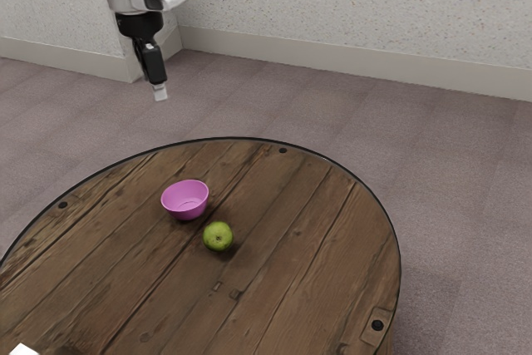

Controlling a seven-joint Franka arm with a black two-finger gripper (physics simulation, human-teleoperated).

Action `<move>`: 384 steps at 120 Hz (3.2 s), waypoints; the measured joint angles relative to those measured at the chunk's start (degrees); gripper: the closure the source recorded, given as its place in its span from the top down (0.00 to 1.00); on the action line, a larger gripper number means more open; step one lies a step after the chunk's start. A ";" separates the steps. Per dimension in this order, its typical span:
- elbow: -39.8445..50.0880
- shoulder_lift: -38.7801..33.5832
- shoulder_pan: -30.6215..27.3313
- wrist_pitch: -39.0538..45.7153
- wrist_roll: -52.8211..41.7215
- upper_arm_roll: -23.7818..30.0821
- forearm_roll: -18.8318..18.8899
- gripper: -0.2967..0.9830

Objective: Place the pear in the bowl.

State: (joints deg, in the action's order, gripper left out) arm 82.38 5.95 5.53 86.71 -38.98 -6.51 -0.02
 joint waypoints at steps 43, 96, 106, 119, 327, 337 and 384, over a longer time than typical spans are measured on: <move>4.39 0.59 0.47 0.01 -12.23 0.28 -1.78 0.77; 36.80 -6.64 4.70 25.02 -45.91 0.01 -1.24 0.77; 36.70 -2.65 4.20 27.91 -52.27 0.02 -2.62 0.77; 35.78 2.16 3.72 32.03 -60.66 0.01 -6.51 0.77; 24.30 13.49 -0.26 44.62 -101.74 -6.84 -9.09 0.54; 23.53 16.63 -0.89 45.32 -102.07 -6.92 -8.95 0.54; 22.32 17.37 -0.84 47.38 -102.00 -6.87 -8.58 0.70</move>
State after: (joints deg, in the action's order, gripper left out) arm 104.69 23.32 4.69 134.09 -140.99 -13.38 -8.60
